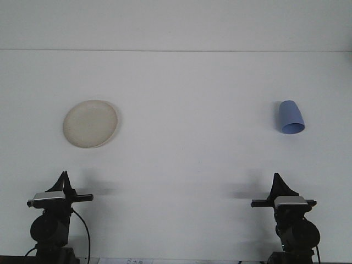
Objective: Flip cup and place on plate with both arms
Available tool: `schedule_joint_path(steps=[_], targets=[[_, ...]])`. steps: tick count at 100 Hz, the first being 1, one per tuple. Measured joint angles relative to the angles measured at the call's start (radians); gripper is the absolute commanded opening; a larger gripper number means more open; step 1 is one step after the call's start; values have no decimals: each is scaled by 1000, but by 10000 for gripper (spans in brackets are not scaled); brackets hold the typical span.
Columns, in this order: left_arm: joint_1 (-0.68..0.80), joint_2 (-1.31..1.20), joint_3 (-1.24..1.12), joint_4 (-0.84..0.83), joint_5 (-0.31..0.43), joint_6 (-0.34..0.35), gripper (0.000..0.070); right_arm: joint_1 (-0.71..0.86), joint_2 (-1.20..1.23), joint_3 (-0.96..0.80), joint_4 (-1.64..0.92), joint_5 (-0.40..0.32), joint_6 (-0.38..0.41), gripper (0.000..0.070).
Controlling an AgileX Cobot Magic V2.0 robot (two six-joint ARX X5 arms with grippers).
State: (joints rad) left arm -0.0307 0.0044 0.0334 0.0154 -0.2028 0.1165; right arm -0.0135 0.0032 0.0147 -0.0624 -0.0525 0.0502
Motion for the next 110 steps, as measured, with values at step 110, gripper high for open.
schedule_joint_path(steps=[110], targets=[[0,0,0,0,0,0,14,0,0,0,1,-8,87,7]])
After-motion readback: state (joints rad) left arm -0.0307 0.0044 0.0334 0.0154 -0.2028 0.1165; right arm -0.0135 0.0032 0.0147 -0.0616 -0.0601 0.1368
